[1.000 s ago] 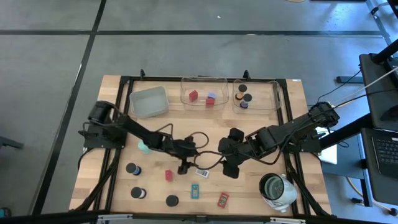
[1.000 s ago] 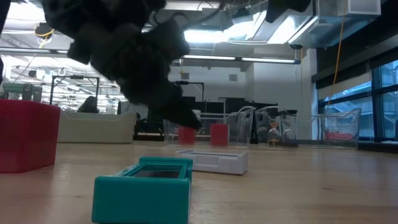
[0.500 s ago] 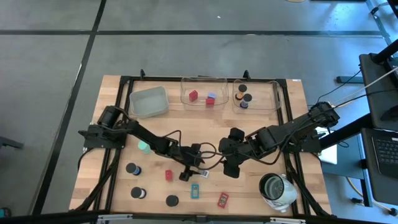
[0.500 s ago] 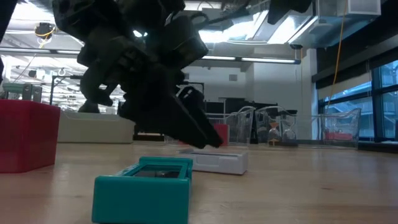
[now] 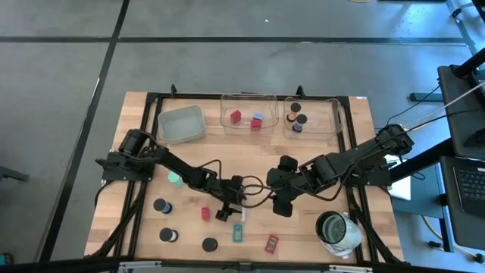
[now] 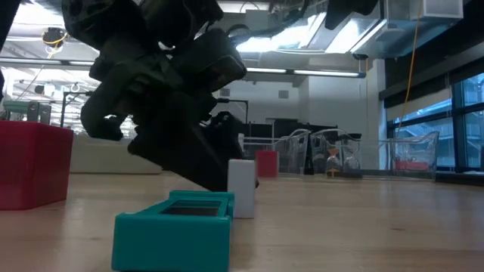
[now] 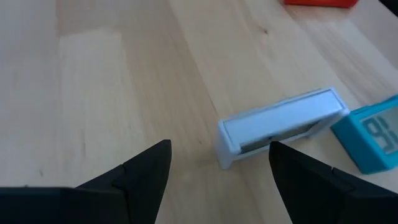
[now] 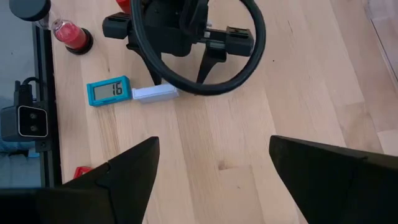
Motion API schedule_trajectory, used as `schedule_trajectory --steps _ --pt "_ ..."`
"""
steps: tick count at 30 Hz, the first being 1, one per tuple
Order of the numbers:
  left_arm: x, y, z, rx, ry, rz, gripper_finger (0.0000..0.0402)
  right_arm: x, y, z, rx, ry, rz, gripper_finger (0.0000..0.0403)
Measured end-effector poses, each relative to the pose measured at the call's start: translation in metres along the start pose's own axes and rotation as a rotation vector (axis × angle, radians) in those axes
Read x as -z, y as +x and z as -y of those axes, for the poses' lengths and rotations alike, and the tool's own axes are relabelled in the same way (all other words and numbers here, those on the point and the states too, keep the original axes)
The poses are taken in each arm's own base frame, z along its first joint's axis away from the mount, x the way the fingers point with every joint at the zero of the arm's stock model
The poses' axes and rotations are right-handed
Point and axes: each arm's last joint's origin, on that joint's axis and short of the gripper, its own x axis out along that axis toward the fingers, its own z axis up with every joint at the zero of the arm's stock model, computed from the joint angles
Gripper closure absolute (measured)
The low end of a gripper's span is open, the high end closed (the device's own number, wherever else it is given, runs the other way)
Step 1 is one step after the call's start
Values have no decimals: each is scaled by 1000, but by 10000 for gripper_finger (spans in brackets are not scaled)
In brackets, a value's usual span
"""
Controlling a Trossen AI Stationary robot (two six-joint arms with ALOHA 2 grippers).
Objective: Pick & Place Office items
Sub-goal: Put the white digital timer into the gray bin
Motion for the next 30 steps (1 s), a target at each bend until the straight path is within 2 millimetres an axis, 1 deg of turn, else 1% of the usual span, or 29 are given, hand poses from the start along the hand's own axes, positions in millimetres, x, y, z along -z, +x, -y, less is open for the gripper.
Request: schedule_trajectory --steps 6,15,19,23,30 --pt "1 0 1 38 9 -7 135 0 0 0 0 0 0 97" --pt "0 0 8 91 154 8 136 0 0 0 0 0 0 97" --pt "0 0 9 105 166 9 136 0 0 0 0 3 0 97" --pt "-1 0 9 104 215 18 136 0 0 0 0 3 0 97" --pt "-14 0 9 100 362 43 137 0 0 0 0 4 -1 97"
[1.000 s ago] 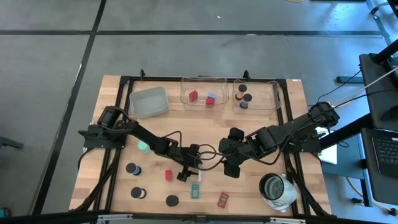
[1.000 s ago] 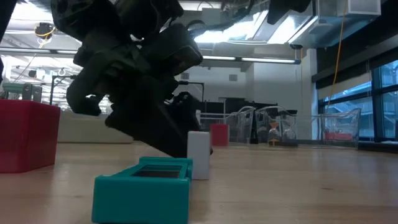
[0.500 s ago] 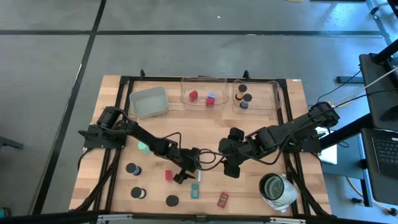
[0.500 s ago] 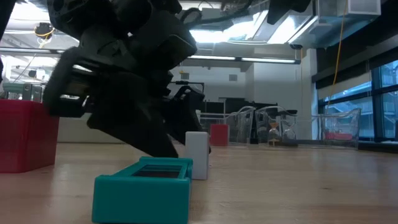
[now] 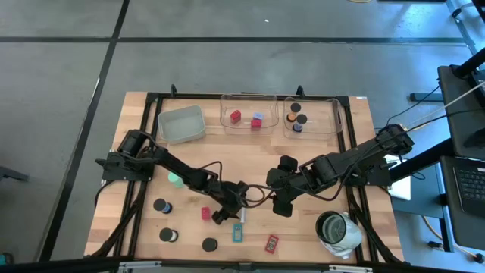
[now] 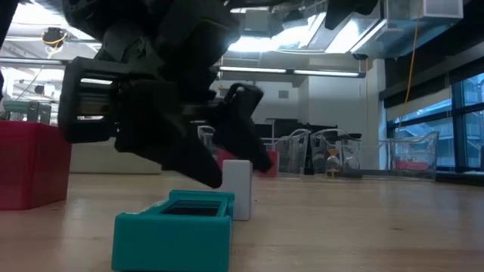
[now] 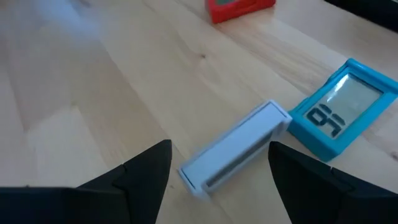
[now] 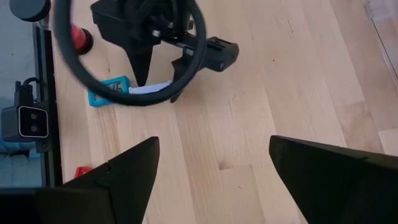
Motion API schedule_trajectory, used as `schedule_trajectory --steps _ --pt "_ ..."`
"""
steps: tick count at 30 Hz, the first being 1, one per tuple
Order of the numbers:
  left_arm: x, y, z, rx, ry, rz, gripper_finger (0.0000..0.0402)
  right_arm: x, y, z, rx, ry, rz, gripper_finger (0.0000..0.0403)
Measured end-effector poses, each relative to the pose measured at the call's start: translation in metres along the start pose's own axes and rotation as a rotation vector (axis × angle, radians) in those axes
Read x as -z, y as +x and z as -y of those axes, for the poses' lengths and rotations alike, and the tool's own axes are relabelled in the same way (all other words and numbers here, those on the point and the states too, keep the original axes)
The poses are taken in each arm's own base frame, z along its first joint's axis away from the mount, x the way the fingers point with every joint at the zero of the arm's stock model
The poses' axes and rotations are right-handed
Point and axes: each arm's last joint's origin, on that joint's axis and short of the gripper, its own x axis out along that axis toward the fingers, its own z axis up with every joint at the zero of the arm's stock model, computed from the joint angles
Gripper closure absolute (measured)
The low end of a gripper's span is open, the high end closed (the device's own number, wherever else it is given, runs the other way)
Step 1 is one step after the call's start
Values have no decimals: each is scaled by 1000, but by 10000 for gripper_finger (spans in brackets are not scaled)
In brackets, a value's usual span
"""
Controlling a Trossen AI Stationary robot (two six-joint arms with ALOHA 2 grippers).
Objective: Pick & Place Office items
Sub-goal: Put the white digital timer into the gray bin
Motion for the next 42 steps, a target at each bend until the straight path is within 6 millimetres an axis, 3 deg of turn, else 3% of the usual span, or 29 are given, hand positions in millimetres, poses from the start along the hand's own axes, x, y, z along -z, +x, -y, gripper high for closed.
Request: schedule_trajectory --steps 8,20,27,37,42 --pt "-12 -2 -3 93 117 -156 137 1 0 0 -1 0 -8 97" --pt "-15 -3 0 118 142 -195 149 0 0 0 -4 1 -6 97" --pt "-17 -2 8 122 144 -200 208 0 0 0 -3 1 0 97" --pt "-17 -2 7 98 56 -210 333 0 0 0 -1 2 -3 97" --pt "-20 -8 0 65 -114 -202 346 0 0 0 0 1 -5 97"
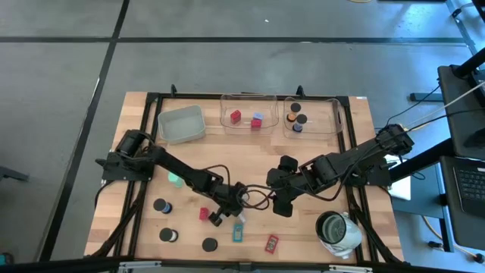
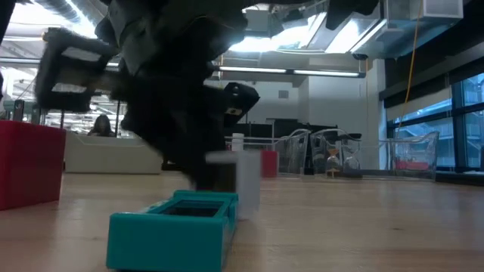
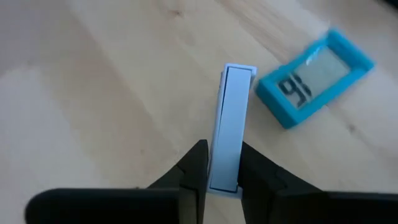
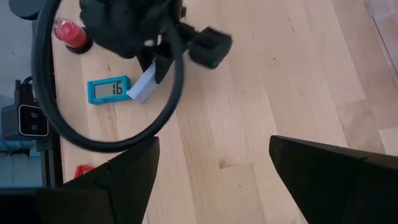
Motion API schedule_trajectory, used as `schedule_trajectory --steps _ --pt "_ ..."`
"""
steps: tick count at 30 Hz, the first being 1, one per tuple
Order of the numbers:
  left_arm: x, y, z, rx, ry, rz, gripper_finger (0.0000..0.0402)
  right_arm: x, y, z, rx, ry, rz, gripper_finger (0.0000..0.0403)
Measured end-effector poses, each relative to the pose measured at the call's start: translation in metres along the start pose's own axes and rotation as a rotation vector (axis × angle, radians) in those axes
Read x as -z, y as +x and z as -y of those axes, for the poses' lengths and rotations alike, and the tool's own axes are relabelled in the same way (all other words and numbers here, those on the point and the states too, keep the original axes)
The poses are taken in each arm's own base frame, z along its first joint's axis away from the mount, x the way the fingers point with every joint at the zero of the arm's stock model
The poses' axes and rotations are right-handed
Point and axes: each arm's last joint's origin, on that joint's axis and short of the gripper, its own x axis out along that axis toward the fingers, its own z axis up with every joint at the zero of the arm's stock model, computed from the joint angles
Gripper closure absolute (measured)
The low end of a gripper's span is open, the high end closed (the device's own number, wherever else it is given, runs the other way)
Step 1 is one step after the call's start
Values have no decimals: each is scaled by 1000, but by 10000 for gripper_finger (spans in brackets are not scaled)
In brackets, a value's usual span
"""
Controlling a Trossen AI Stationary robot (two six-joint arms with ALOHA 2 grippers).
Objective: Pick & Place Office items
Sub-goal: Put the white digital timer into the gray bin
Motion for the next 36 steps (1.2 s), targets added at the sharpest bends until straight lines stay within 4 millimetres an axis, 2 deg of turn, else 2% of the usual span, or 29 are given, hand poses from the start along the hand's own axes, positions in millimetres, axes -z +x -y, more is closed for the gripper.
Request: schedule_trajectory --steps 5,10,15,20,24,28,32,36 --pt "-10 -35 -18 -95 -157 44 339 0 0 0 2 0 -2 97" --pt "-6 -88 -37 -266 -229 -17 340 2 0 1 -4 21 -30 97" --pt "16 -146 -48 -367 -366 11 339 6 -1 -1 4 32 -53 97" --pt "61 -189 -43 -560 -536 47 339 10 -3 -6 11 6 -40 97" --pt "104 -206 -34 -754 -705 44 338 11 -4 -9 13 -24 -35 97" --pt "142 -215 -30 -960 -895 30 337 11 -4 -9 14 -30 -34 97" --pt "168 -218 -32 -1097 -1031 21 337 11 -4 -8 36 -31 -16 97" --pt "186 -220 -40 -1143 -1121 -34 337 10 -3 -8 48 -30 -6 97"
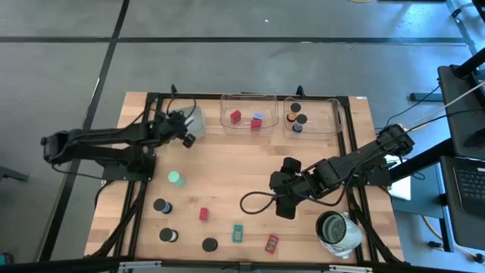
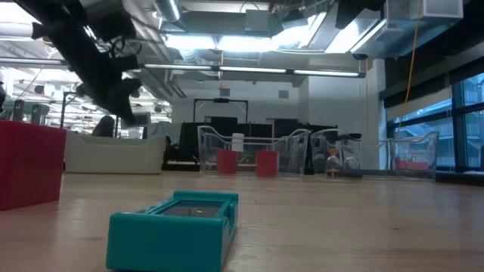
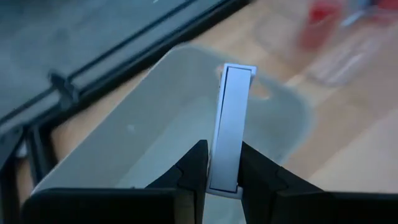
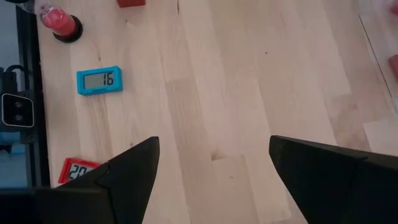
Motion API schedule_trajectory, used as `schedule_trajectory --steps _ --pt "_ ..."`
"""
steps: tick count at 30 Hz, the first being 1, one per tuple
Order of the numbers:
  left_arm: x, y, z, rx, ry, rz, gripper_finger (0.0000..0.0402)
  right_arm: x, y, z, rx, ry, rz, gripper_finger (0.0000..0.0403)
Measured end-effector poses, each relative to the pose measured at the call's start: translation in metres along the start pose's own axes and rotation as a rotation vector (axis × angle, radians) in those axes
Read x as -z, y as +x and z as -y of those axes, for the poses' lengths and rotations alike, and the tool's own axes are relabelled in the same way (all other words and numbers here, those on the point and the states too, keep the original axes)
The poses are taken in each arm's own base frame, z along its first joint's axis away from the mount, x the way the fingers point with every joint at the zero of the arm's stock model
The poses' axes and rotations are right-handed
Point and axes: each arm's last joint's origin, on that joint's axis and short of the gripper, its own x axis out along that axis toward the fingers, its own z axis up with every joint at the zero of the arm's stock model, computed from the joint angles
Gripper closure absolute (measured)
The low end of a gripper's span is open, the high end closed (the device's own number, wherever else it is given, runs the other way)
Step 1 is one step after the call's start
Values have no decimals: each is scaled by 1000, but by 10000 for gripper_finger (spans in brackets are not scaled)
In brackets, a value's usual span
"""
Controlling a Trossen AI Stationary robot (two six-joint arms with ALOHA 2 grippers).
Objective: Pick & Place Office items
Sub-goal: Put the white digital timer into the gray bin
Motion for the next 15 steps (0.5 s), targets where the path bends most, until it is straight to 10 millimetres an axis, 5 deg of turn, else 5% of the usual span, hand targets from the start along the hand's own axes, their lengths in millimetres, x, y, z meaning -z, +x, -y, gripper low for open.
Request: schedule_trajectory --steps 15 --pt "14 44 -27 -122 -76 -245 336 0 0 0 0 11 0 97"
